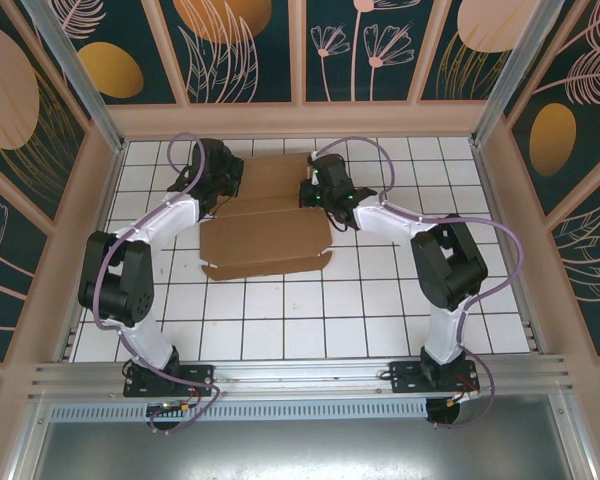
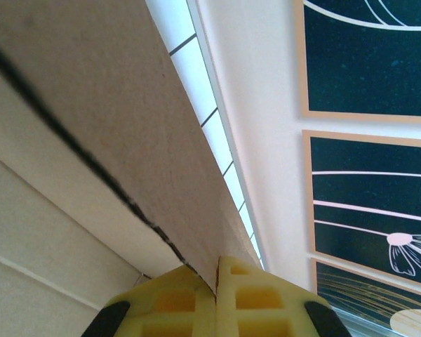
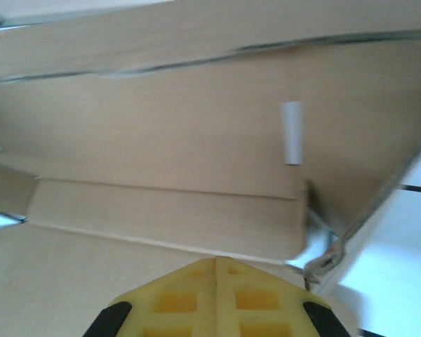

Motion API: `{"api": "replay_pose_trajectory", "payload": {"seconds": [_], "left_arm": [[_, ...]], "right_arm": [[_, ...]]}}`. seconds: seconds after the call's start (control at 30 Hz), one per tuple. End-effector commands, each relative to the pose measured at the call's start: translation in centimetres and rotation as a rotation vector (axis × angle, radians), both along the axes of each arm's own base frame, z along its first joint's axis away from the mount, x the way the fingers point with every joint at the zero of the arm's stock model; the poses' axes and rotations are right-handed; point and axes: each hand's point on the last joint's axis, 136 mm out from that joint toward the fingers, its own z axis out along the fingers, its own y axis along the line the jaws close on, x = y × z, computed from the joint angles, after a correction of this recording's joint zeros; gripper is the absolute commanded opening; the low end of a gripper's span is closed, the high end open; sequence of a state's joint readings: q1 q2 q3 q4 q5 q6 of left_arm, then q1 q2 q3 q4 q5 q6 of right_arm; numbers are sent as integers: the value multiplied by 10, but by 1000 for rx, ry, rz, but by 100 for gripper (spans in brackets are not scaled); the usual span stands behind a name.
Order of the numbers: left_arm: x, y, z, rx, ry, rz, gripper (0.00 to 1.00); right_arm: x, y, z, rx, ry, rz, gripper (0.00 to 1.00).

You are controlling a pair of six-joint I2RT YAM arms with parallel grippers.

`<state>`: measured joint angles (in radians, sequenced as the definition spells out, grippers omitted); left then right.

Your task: Fold the paper box

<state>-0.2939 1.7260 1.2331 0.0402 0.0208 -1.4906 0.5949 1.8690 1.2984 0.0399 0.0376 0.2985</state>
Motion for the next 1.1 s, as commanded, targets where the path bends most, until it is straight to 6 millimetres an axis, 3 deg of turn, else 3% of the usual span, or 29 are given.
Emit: {"api": "replay_pose_trajectory", "payload": {"seconds": [0.0,0.03,0.1,0.27,0.53,0.73,0.87,0.97,1.07], "left_arm": [[-10,4,5,10,4,0,0],[-11,3,4,9,6,-6,0],[-12,3,2,7,8,-10,0],[-15,3,1,7,8,-17,0],[-22,2,-9,4,14,-36,0],[-23,0,-12,0,9,-47,0],[-21,-2,-8,-5,-4,-55,0],[-21,-1,-7,-4,-3,-51,0],[-21,-2,-8,-2,1,-54,0]], "right_arm": [[11,-35,18,11,-70,-112,0],[9,-36,15,9,-63,-110,0],[18,-57,11,12,-53,-147,0],[26,-68,11,95,-33,-144,0],[30,-68,23,328,13,-53,0],[26,-60,45,547,66,34,0],[25,-61,58,686,95,69,14],[24,-55,60,688,111,105,26],[23,-48,54,639,121,131,27]]}}
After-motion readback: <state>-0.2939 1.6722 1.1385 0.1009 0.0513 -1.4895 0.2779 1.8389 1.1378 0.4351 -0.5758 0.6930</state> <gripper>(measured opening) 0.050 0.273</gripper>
